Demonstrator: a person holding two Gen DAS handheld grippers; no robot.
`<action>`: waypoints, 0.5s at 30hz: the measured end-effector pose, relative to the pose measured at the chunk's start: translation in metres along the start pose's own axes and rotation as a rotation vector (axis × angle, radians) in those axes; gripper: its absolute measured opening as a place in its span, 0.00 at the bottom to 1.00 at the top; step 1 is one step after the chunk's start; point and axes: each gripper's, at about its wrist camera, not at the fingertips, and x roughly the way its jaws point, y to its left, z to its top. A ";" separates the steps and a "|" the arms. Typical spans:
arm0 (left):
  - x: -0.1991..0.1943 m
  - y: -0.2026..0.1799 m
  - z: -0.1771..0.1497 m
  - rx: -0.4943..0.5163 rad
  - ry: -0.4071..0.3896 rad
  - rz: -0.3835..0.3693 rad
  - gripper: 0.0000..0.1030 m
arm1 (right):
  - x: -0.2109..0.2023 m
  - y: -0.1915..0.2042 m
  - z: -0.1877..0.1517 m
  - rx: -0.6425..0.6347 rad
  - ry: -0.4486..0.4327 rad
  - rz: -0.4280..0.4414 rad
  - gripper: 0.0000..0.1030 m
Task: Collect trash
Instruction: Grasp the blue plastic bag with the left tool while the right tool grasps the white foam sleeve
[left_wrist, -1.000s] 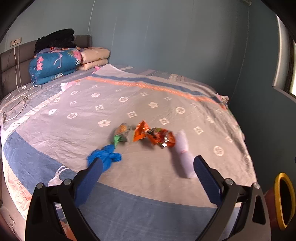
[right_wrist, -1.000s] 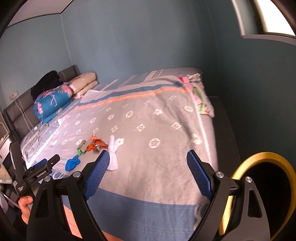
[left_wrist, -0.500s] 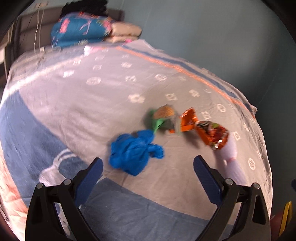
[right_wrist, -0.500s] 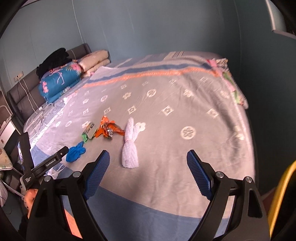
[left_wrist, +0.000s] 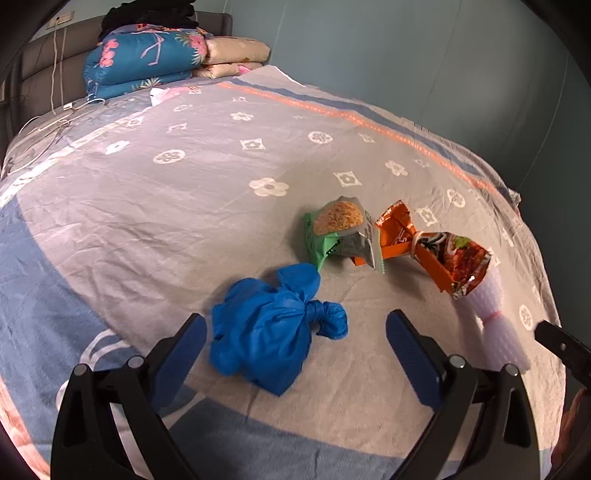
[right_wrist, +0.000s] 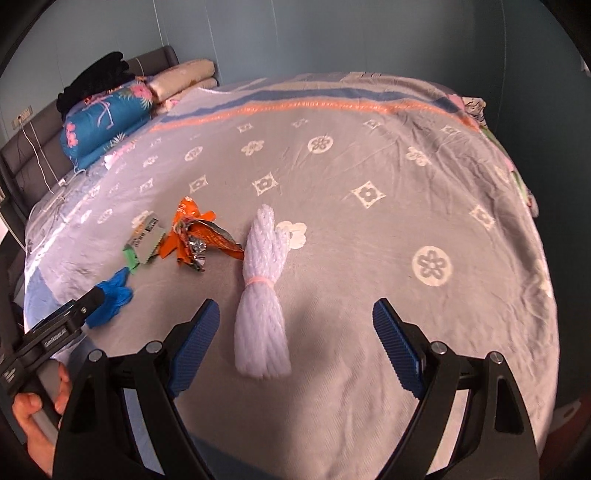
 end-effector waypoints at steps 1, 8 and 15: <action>0.003 -0.001 0.001 0.007 0.003 0.008 0.91 | 0.011 0.003 0.002 -0.002 0.010 0.001 0.79; 0.016 0.000 0.004 -0.007 0.044 -0.015 0.84 | 0.042 0.011 0.004 -0.009 0.045 0.005 0.79; 0.026 -0.007 0.003 0.020 0.068 -0.003 0.59 | 0.063 0.015 0.003 -0.004 0.076 -0.009 0.74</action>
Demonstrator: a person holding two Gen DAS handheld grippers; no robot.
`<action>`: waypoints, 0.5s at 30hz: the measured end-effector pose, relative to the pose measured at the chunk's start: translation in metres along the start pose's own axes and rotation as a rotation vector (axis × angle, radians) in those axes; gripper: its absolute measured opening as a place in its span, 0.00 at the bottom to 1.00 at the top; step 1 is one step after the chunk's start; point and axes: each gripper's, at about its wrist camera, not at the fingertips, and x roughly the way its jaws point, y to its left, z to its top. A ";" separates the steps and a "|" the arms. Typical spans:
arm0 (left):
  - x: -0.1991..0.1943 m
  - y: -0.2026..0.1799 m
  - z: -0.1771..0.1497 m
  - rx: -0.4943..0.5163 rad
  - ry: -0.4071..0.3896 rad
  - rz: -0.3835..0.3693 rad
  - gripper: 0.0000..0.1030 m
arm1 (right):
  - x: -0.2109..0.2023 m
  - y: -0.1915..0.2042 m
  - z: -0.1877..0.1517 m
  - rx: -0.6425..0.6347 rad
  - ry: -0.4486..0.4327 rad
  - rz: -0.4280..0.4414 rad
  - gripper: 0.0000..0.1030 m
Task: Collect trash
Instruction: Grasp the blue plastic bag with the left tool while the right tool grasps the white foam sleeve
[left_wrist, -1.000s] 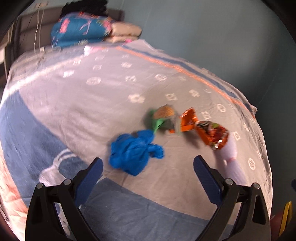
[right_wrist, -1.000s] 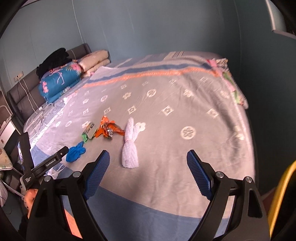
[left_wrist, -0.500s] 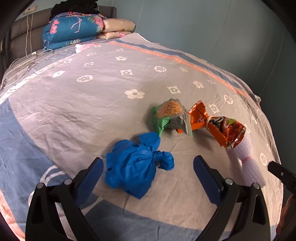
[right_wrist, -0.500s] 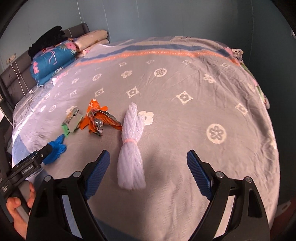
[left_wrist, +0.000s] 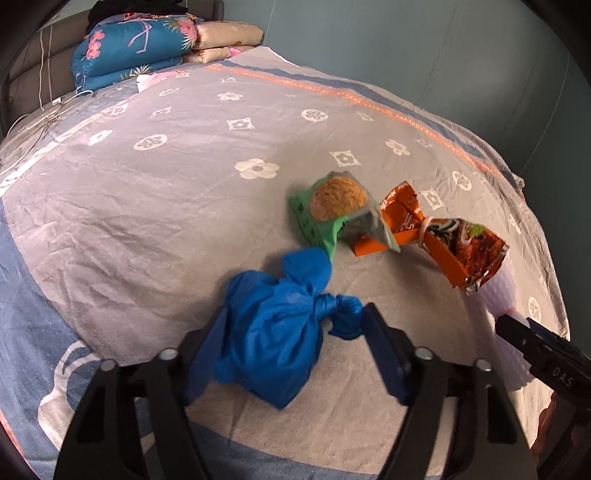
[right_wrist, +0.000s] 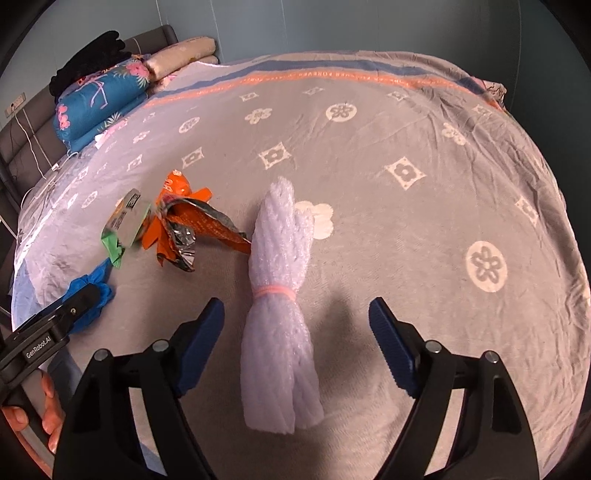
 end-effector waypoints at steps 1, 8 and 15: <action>0.001 -0.002 -0.001 0.008 0.002 0.005 0.48 | 0.003 0.000 0.000 0.002 0.007 -0.001 0.70; 0.002 -0.005 -0.002 0.012 0.008 -0.009 0.28 | 0.015 0.006 -0.004 -0.013 0.037 -0.009 0.44; -0.010 0.002 0.001 -0.031 -0.020 -0.042 0.19 | 0.014 0.008 -0.005 -0.014 0.046 -0.012 0.27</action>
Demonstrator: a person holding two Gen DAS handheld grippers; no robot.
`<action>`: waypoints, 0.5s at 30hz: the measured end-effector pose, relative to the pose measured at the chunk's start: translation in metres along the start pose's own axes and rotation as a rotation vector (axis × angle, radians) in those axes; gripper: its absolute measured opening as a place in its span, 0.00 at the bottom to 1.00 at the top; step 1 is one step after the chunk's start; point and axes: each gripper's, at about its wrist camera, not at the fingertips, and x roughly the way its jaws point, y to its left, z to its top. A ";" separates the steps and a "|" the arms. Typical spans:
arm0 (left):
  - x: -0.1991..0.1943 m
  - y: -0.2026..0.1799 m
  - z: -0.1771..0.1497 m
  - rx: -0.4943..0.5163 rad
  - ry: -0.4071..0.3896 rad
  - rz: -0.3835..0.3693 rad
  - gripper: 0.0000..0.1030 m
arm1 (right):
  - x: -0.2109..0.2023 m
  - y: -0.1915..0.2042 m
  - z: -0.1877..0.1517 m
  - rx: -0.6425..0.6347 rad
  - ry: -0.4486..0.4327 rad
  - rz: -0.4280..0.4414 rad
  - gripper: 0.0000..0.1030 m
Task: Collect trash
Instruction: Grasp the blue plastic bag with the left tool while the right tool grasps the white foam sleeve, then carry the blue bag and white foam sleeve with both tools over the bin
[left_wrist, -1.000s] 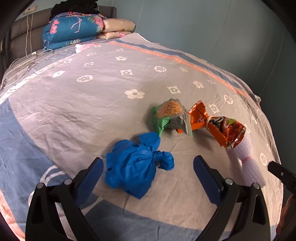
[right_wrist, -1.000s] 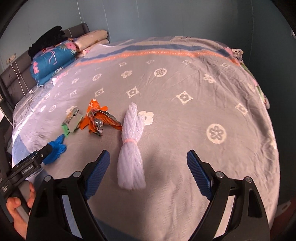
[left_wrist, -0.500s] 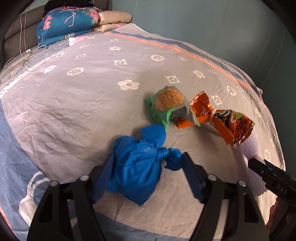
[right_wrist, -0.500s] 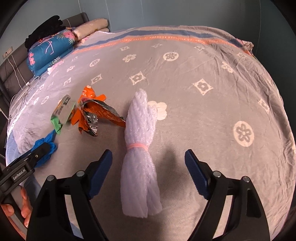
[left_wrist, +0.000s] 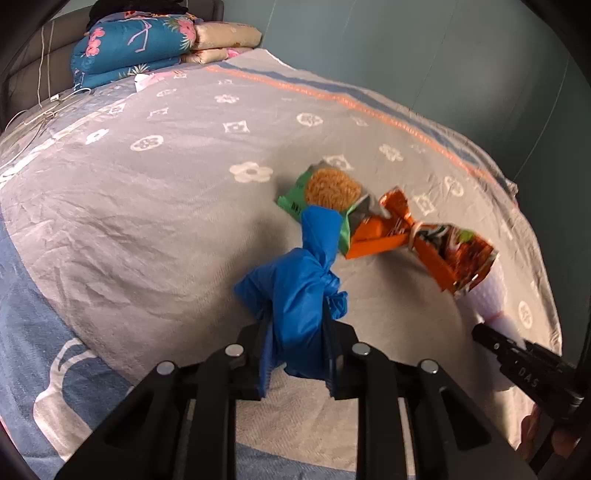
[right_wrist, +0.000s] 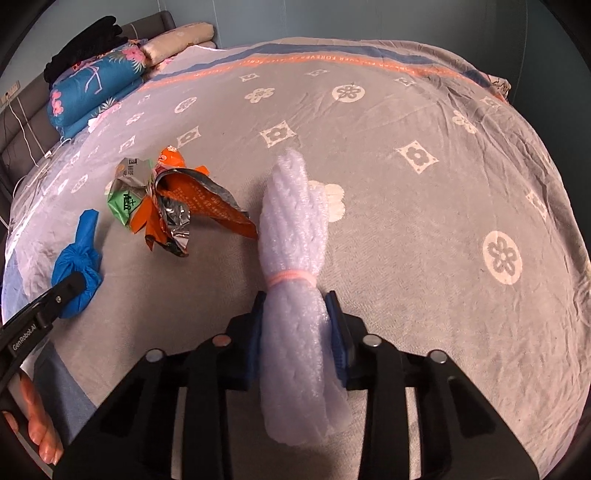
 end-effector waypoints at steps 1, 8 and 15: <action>-0.003 0.001 0.001 -0.008 -0.008 -0.008 0.19 | -0.001 -0.001 0.000 -0.002 0.001 -0.001 0.26; -0.024 0.002 0.002 -0.034 -0.055 -0.061 0.19 | -0.030 -0.011 -0.006 0.015 -0.023 0.025 0.24; -0.040 -0.003 -0.007 -0.026 -0.072 -0.071 0.19 | -0.072 -0.025 -0.017 0.053 -0.040 0.072 0.24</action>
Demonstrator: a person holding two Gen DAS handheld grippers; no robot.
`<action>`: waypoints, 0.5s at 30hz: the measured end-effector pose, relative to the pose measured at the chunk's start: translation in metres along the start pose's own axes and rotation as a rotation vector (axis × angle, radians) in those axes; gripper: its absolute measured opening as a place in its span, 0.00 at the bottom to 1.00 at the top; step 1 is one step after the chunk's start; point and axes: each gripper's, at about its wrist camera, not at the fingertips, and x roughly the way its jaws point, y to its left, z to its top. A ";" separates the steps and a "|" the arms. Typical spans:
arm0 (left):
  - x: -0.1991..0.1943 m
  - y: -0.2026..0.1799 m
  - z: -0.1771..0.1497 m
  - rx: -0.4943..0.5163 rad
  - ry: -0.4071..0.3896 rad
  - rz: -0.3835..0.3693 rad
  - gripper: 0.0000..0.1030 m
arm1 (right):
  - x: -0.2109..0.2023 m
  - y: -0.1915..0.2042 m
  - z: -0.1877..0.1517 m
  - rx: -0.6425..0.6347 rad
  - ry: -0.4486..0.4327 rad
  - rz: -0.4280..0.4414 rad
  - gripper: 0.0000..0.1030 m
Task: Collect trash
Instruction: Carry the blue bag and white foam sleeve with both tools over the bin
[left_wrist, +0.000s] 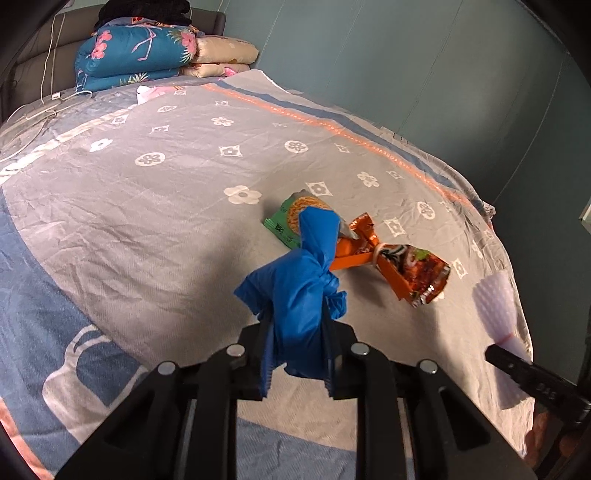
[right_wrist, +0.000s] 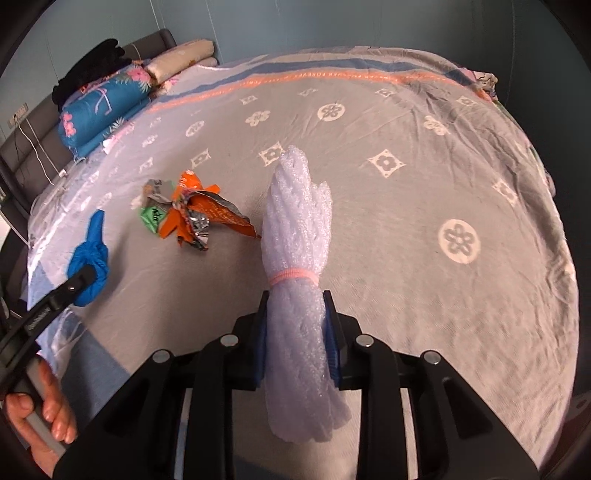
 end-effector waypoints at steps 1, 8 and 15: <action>-0.002 0.000 -0.001 -0.001 -0.002 -0.002 0.19 | -0.007 -0.002 -0.002 0.004 -0.002 0.007 0.24; -0.031 -0.018 -0.011 0.010 -0.022 -0.043 0.19 | -0.071 -0.013 -0.029 -0.001 -0.038 0.040 0.24; -0.075 -0.070 -0.025 0.150 -0.076 -0.047 0.19 | -0.137 -0.030 -0.057 -0.015 -0.088 0.054 0.24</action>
